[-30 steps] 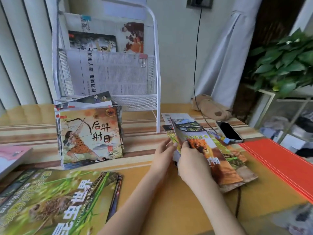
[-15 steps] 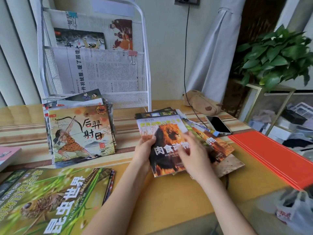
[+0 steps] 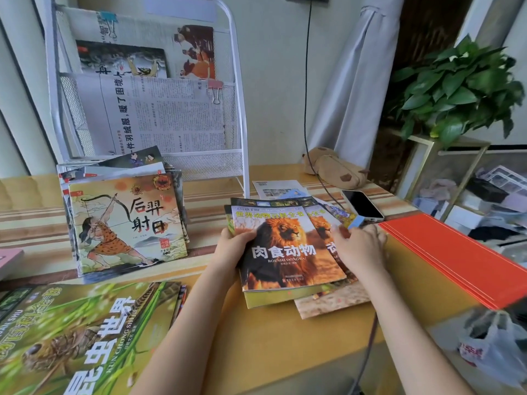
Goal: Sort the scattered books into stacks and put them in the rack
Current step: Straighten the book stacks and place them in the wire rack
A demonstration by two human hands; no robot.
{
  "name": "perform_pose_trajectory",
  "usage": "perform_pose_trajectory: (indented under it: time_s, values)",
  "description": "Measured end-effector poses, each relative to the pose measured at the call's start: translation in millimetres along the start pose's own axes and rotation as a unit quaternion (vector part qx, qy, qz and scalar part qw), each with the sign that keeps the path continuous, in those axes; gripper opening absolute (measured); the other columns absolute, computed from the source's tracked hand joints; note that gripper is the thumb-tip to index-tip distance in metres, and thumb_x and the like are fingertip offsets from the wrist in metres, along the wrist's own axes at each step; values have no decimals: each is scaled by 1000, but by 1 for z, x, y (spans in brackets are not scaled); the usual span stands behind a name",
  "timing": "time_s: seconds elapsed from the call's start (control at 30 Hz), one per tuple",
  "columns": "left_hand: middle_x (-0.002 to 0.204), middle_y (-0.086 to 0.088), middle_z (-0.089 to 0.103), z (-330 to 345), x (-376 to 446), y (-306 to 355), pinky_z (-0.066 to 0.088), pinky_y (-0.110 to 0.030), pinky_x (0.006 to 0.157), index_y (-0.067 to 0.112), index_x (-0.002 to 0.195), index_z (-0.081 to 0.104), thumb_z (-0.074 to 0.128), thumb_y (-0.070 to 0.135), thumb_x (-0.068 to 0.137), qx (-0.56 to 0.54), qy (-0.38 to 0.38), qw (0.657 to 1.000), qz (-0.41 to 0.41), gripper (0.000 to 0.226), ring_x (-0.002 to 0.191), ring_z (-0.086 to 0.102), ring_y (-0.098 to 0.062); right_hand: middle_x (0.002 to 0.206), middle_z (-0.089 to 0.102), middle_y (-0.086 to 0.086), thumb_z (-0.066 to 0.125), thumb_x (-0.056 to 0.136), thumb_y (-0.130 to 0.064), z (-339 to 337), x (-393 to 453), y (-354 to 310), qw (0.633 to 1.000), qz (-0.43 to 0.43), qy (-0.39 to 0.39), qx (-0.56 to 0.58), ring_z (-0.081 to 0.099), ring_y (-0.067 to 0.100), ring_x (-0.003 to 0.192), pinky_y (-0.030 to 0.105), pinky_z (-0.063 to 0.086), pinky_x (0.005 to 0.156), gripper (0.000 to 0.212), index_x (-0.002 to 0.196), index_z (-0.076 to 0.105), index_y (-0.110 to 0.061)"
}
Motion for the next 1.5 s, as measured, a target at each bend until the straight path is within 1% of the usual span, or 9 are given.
perform_pose_trajectory:
  time_s: [0.1, 0.2, 0.4, 0.63, 0.9, 1.07, 1.2, 1.3, 1.5]
  values:
    - [95, -18, 64, 15, -5, -7, 56, -31, 48, 7, 120, 43, 63, 4, 86, -41, -38, 998, -26, 39, 67, 65, -27, 82, 61, 13, 32, 97, -43, -11, -4, -14, 997, -58, 27, 45, 46, 28, 106, 39, 31, 93, 56, 59, 57, -12]
    - [93, -19, 61, 15, -4, -10, 53, -28, 42, 12, 118, 35, 65, -2, 83, -50, -27, 998, -24, 48, 64, 64, -27, 49, 44, 9, 44, 96, -35, -13, -20, -25, 990, -80, 10, 114, 51, 30, 68, 33, 35, 63, 58, 44, 40, -7]
    - [87, -19, 69, 7, 1, -8, 59, -35, 58, 0, 111, 54, 72, 5, 80, -23, -7, 1000, 7, 36, 63, 67, -27, 100, 63, 2, 56, 90, -27, -1, -21, -14, 978, -68, -14, 196, 55, 20, 106, 32, 43, 84, 23, 83, 66, -7]
    - [97, -13, 71, 4, 2, 15, 58, -42, 74, 12, 101, 59, 65, 13, 87, 90, 13, 988, 128, 16, 81, 69, -27, 94, 54, 0, 58, 87, -33, -4, -7, 5, 964, 23, -61, 258, 51, 16, 81, 30, 39, 65, 29, 110, 49, -18]
    - [93, -8, 73, 8, -4, 18, 56, -30, 62, 14, 107, 64, 67, 7, 85, 50, -24, 989, 137, 23, 71, 69, -20, 95, 56, -1, 64, 85, -22, 12, -13, 11, 951, 43, -80, 296, 54, 19, 91, 31, 44, 76, 26, 109, 54, -15]
    - [91, -11, 72, 7, -3, 10, 54, -28, 55, 14, 109, 59, 66, 8, 85, 38, -41, 995, 84, 25, 65, 69, -20, 51, 31, -1, 55, 90, -23, 9, -7, 15, 950, 73, -86, 291, 30, 19, 48, 26, 23, 53, 38, 58, 35, -16]
    - [79, -11, 71, 8, -5, 7, 52, -26, 48, 11, 113, 57, 68, 5, 83, 3, -60, 997, 39, 33, 53, 68, -20, 64, 44, 5, 51, 90, -47, 17, -18, 1, 940, 84, -165, 286, 43, 21, 57, 26, 32, 54, 42, 84, 52, -6]
    - [85, -15, 69, 7, -7, 10, 53, -27, 47, 16, 115, 57, 69, 1, 79, -35, -64, 997, 24, 41, 52, 67, -20, 112, 63, 16, 58, 81, -60, 26, -28, -7, 944, 50, -188, 268, 60, 28, 99, 35, 47, 81, 60, 100, 64, -4]
    - [74, -12, 71, 21, -23, 13, 56, -29, 49, 11, 108, 56, 68, 5, 81, -42, -123, 992, 6, 30, 53, 67, -22, 93, 58, 6, 59, 91, -28, 17, -43, -41, 905, -56, -171, 386, 57, 11, 84, 19, 40, 65, 24, 101, 55, -7]
Point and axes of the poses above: each hand's wrist, its own x-axis towards the middle knuckle, its own z-axis out of the palm, y = z × x, the point moved 10 cm from there along x, towards the middle knuckle
